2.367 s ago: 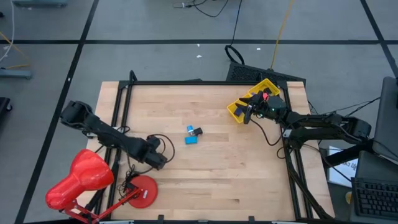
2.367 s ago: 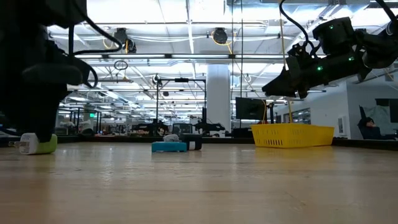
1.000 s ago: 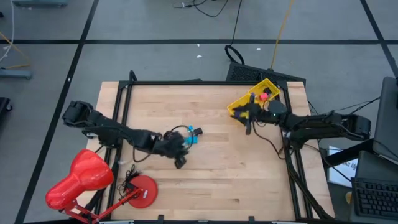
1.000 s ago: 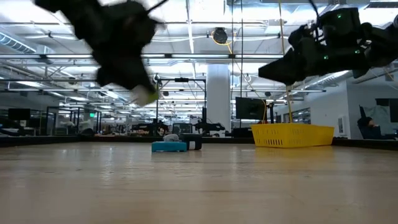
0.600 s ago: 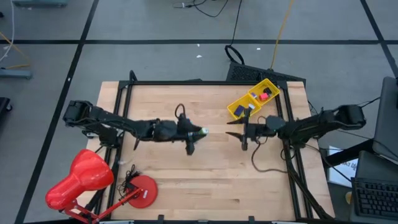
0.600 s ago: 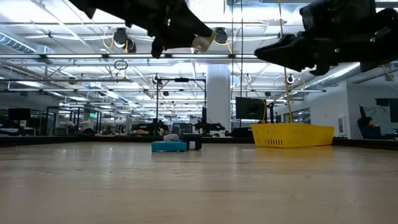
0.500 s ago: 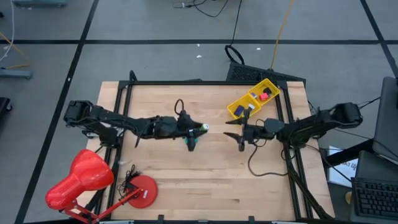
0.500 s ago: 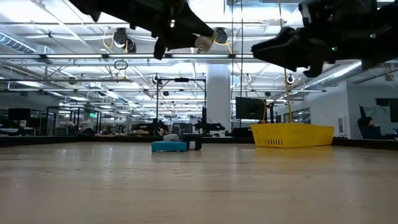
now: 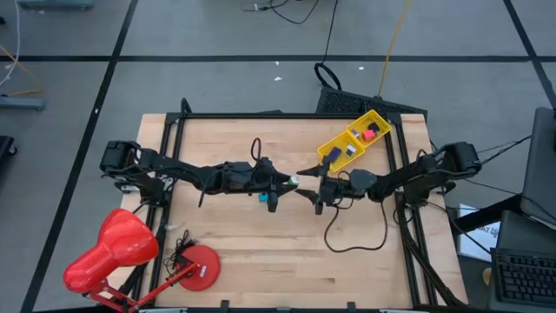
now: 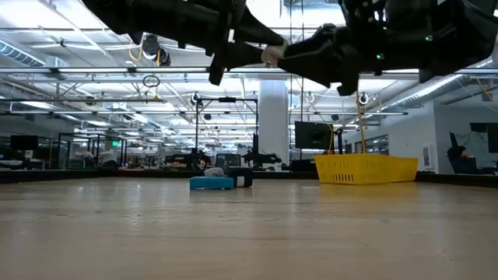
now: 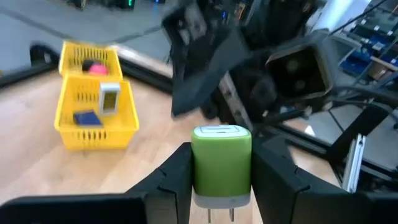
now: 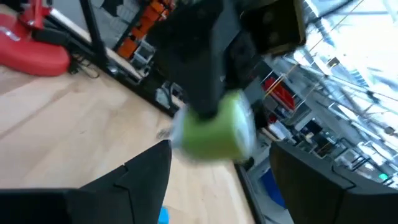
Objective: Pick & Place Office items
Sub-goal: Put the green charger adapter into the top yellow basket
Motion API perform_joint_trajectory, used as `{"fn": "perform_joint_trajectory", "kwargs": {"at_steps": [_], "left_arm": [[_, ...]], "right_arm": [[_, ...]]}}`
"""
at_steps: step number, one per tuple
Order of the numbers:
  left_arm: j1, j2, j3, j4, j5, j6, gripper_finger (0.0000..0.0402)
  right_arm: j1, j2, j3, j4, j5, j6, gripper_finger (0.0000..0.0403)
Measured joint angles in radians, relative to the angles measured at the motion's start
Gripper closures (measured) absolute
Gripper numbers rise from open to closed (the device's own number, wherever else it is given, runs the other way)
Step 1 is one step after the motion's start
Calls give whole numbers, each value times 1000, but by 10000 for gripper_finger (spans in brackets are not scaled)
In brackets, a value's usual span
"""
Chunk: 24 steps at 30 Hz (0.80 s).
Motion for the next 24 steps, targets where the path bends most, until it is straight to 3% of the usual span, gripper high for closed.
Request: {"fn": "perform_joint_trajectory", "kwargs": {"at_steps": [14, 22, 24], "left_arm": [[5, 3, 0, 28, 44, -44, 269], [5, 2, 0, 33, 54, -84, 270], [5, 2, 0, 33, 54, -86, 263]], "right_arm": [[7, 11, 2, 55, -73, -79, 184], [6, 10, 2, 55, -76, -92, 248], [6, 10, 2, 56, -76, -94, 248]]}}
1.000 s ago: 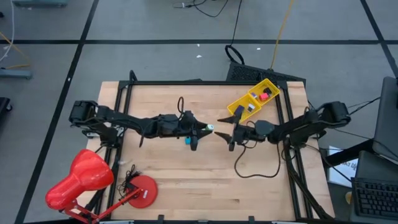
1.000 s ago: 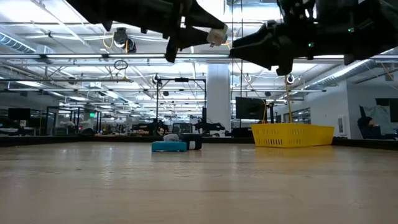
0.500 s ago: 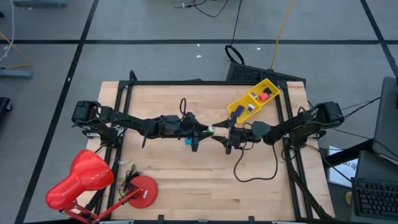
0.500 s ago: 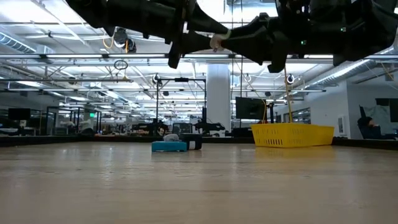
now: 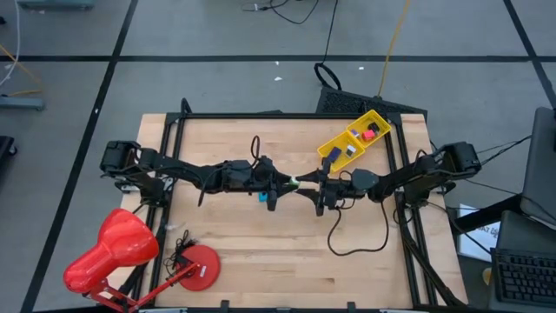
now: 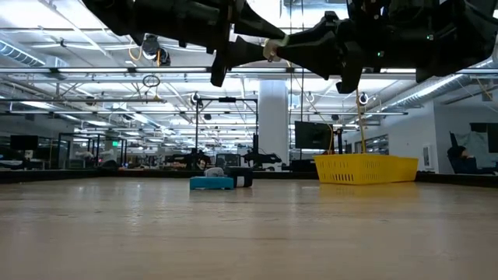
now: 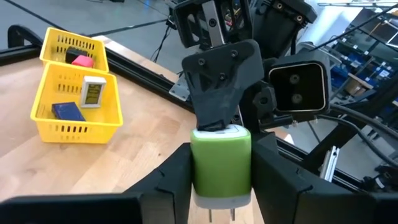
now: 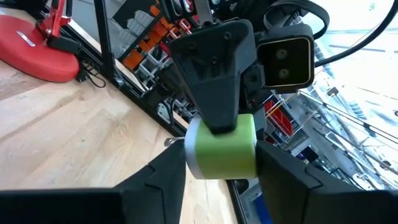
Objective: Pick & Place Office items
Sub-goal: Put the green charger adapter into the top yellow basket
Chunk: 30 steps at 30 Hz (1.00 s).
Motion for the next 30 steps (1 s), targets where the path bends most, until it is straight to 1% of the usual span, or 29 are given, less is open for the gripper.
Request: {"fn": "perform_joint_trajectory", "kwargs": {"at_steps": [8, 11, 14, 18, 21, 23, 26, 27, 28, 30], "left_arm": [[8, -17, 0, 2, -2, 40, 210], [21, -57, 0, 11, 19, 67, 192], [31, -114, 0, -14, 58, 114, 178], [42, -220, 0, -147, 106, 232, 166], [48, -302, 1, -323, 105, 336, 160], [52, -353, 1, -452, 104, 396, 157], [52, -411, 1, -614, 104, 406, 156], [49, -422, -1, -650, 104, 398, 157], [44, -429, -10, -653, 104, 399, 158], [36, -441, -39, -608, 104, 420, 160]], "right_arm": [[0, 0, 1, 2, -4, 65, 254], [0, 1, 1, -8, -4, 88, 254], [0, 1, 1, -18, -4, 128, 254], [0, 1, 1, -67, 0, 221, 254], [-7, -28, -2, -122, 35, 273, 255], [-20, -60, -1, -178, 77, 293, 255], [-52, -133, -2, -284, 111, 331, 255], [-68, -160, -2, -319, 110, 349, 255], [-86, -188, -3, -352, 108, 370, 255], [-129, -237, -16, -395, 108, 412, 255]]}}
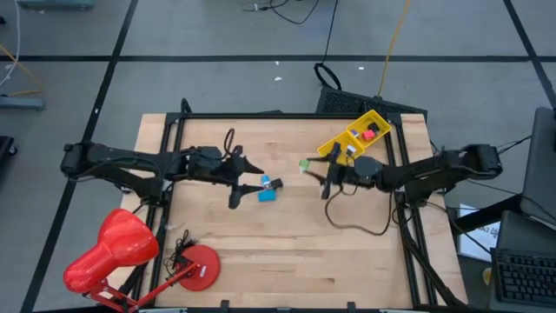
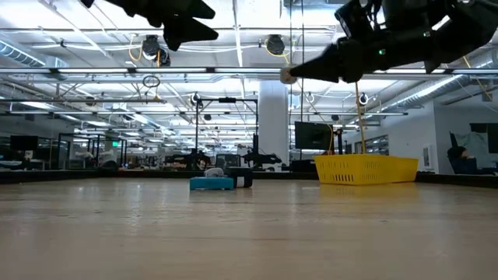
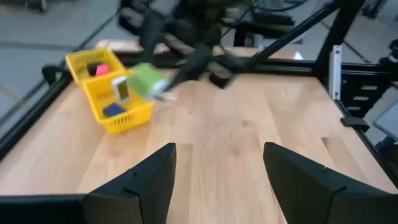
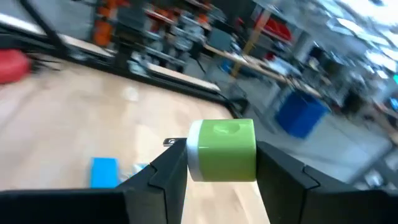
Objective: Pick & Place Office items
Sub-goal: Put the green charger adapter into the top yellow basket
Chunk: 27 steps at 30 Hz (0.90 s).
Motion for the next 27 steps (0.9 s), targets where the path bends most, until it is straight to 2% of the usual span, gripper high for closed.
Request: {"fn": "perform_joint_trajectory", "kwargs": {"at_steps": [5, 10, 15, 17, 25, 27], "left_arm": [[-1, -51, -161, 228, 1, 29, 168], [43, -105, -365, 465, 0, -37, 176], [82, -149, -513, 619, -3, -128, 184], [90, -150, -543, 658, -2, -152, 187], [94, -150, -562, 679, -1, -172, 195], [94, -150, -562, 681, -1, -167, 197]], "right_arm": [[-127, -109, -80, -32, 2, 88, 255], [-300, -208, -185, -35, 11, 209, 255], [-472, -290, -239, -131, 177, 239, 255], [-532, -308, -239, -205, 215, 256, 255], [-702, -303, -239, -347, 203, 341, 255], [-736, -288, -239, -361, 172, 344, 255]]}}
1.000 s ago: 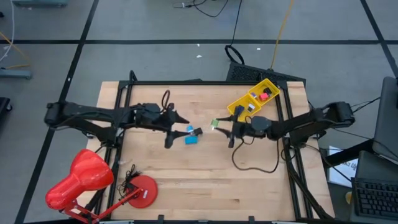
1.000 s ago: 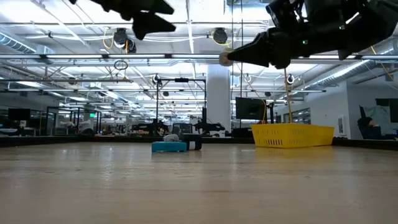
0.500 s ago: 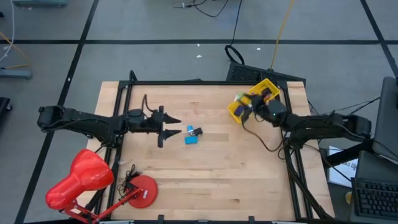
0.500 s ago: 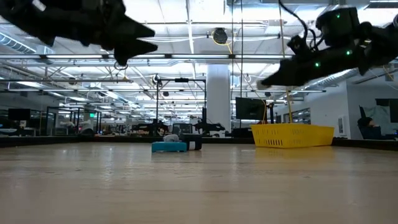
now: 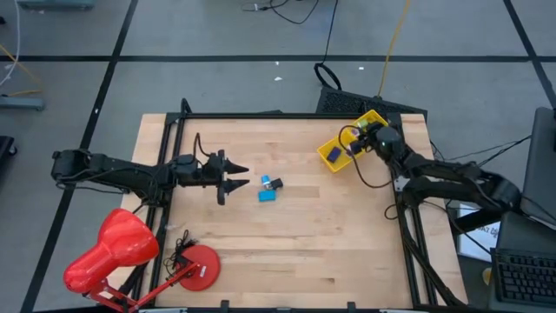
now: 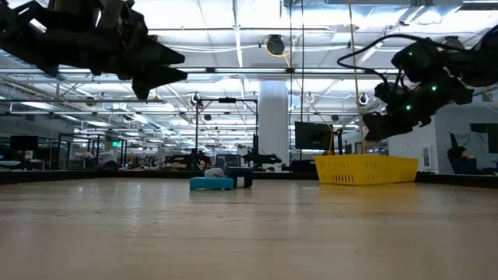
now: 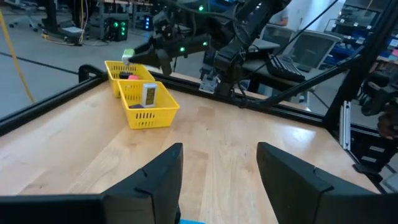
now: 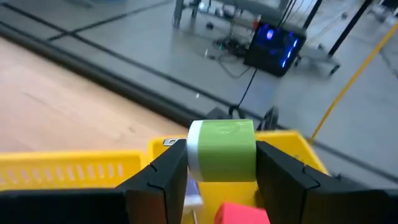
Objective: Pick & Place Office items
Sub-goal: Put the green charger adapter into the top yellow basket, then put the blue charger adapter into the top yellow basket
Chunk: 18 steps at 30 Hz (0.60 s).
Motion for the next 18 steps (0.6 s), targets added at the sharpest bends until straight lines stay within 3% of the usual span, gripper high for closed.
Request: {"fn": "perform_joint_trajectory", "kwargs": {"at_steps": [4, 10, 18], "left_arm": [[0, 0, 0, 33, 0, 3, 202], [0, 0, 0, 109, 0, -26, 210], [0, 0, 0, 134, -9, -119, 212]], "right_arm": [[-52, 34, 0, -8, -66, 25, 255], [-95, 76, 0, -1, -72, 25, 252], [-98, 87, 0, 30, -73, 51, 127]]}}
